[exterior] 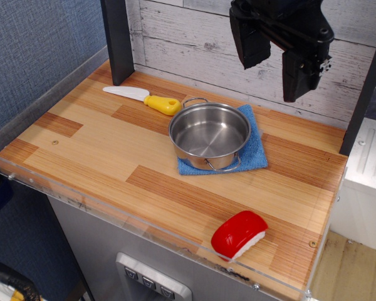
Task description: Move the sushi under the knife.
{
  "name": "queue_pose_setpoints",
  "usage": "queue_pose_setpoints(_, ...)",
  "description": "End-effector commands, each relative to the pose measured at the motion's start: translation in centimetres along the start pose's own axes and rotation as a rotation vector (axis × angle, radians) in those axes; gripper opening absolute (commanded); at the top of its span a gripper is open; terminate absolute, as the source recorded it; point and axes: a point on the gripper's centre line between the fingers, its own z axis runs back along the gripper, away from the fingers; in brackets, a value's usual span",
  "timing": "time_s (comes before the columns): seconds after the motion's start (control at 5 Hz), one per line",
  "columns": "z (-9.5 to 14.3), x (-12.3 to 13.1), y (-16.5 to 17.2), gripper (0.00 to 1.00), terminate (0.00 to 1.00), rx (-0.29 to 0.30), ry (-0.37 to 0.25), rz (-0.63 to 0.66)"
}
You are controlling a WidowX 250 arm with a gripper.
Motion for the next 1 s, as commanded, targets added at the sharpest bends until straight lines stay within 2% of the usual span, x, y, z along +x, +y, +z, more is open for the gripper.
queue_pose_setpoints(0.0,0.0,0.0,0.0,1.0,0.0,0.0,0.0,0.0)
queue_pose_setpoints(0.2,-0.2,-2.0,-0.6,1.0,0.0,-0.026,-0.028,0.04)
queue_pose_setpoints(0.6,-0.7,-5.7,-3.8,1.0,0.0,-0.032,0.0,0.038)
queue_pose_setpoints(0.8,-2.5,-6.9,-5.1,1.0,0.0,-0.043,0.023,0.078)
